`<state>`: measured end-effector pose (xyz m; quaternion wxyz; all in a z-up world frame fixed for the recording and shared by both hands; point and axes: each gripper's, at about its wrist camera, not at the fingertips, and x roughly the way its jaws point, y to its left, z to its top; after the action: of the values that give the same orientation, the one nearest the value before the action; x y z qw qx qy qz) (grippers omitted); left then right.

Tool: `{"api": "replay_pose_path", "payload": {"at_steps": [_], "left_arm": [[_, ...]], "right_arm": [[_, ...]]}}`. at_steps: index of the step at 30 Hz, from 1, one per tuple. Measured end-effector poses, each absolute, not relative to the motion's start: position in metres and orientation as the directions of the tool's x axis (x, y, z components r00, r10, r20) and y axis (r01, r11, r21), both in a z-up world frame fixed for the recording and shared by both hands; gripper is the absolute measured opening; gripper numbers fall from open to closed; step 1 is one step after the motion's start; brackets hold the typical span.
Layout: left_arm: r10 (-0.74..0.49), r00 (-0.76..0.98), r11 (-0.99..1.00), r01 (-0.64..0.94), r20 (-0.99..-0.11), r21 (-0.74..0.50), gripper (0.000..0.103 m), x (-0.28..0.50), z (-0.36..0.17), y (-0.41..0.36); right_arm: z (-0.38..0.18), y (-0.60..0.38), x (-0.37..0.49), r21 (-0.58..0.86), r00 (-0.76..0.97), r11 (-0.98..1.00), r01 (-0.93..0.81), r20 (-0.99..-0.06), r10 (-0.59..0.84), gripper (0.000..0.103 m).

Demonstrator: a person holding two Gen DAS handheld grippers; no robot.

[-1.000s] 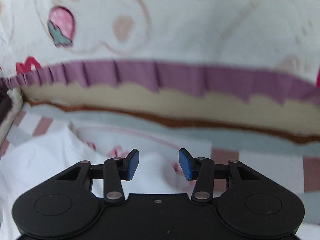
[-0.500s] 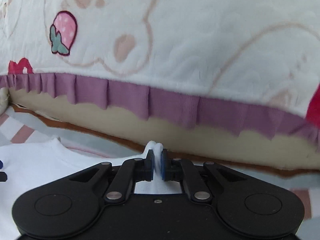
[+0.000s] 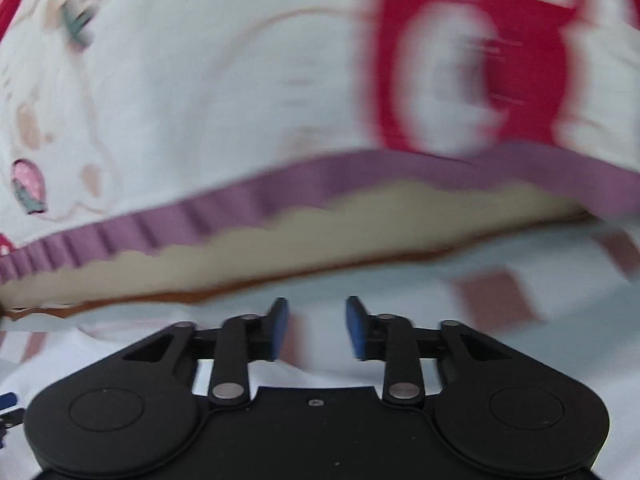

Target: Fold clothes

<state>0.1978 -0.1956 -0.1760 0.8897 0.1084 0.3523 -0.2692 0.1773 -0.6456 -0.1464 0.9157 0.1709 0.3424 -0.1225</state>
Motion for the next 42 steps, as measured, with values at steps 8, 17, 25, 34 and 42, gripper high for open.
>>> {"api": "replay_pose_path", "payload": {"at_steps": [8,17,25,34,42], "left_arm": [[-0.485,0.519,0.761,0.647,-0.704,-0.048,0.044,0.173,-0.179,-0.246],[-0.522,0.458,0.777,0.604,-0.719,-0.179,0.044,0.179,-0.189,-0.249],[-0.523,0.449,0.791,0.572,-0.724,-0.217,0.044,0.19,-0.194,-0.239],[-0.446,0.515,0.827,0.549,-0.732,-0.118,0.044,0.182,-0.193,-0.23],[-0.427,0.522,0.857,0.495,-0.738,-0.146,0.044,0.171,-0.19,-0.208]], "right_arm": [[-0.162,-0.717,0.093,0.18,0.651,0.853,0.491,-0.726,-0.222,0.047],[-0.199,-0.662,0.175,0.037,0.617,0.987,0.159,-0.784,-0.07,0.05],[-0.205,-0.648,0.177,0.024,0.644,0.988,0.152,-0.761,-0.08,0.025],[-0.153,-0.694,0.179,-0.12,0.705,0.94,0.319,-0.633,-0.32,0.001],[-0.149,-0.718,0.086,0.248,0.663,0.797,0.551,-0.71,-0.238,0.049]]}}
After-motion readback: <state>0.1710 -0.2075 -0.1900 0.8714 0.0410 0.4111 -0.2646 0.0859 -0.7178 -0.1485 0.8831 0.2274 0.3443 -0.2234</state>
